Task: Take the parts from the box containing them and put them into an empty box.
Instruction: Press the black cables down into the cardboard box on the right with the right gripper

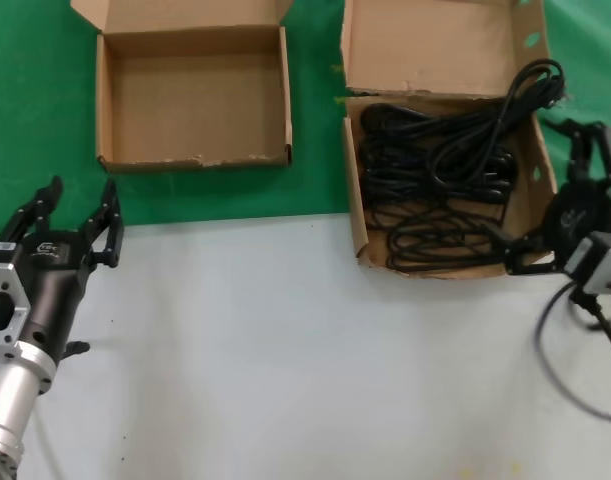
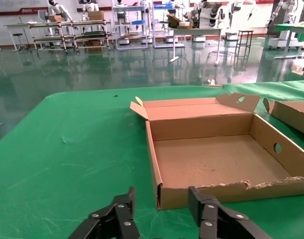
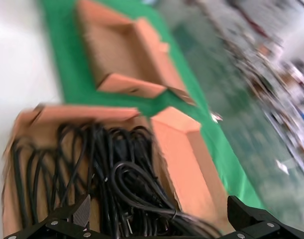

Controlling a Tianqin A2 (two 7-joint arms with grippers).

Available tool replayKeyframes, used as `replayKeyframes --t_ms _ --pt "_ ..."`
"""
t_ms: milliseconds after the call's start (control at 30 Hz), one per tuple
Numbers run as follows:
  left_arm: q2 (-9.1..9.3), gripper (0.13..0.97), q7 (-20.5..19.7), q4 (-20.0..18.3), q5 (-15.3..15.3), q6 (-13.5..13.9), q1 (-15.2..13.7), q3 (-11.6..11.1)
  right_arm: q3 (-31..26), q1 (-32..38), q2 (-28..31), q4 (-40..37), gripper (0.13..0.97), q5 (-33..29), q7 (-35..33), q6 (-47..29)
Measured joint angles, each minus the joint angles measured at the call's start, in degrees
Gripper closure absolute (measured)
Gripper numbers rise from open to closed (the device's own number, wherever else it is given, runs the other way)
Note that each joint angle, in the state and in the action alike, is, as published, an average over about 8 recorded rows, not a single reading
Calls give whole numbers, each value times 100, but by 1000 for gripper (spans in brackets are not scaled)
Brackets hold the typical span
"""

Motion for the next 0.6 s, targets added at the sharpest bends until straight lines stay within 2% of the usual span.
replayKeyframes --t_ms 267,600 --pt "0 745 0 0 0 0 0 0 -288 1131 76 -262 129 -1640 -590 -1322" --pt "0 889 0 0 0 0 0 0 -770 2450 -291 -903 129 -2684 -1156 -2469"
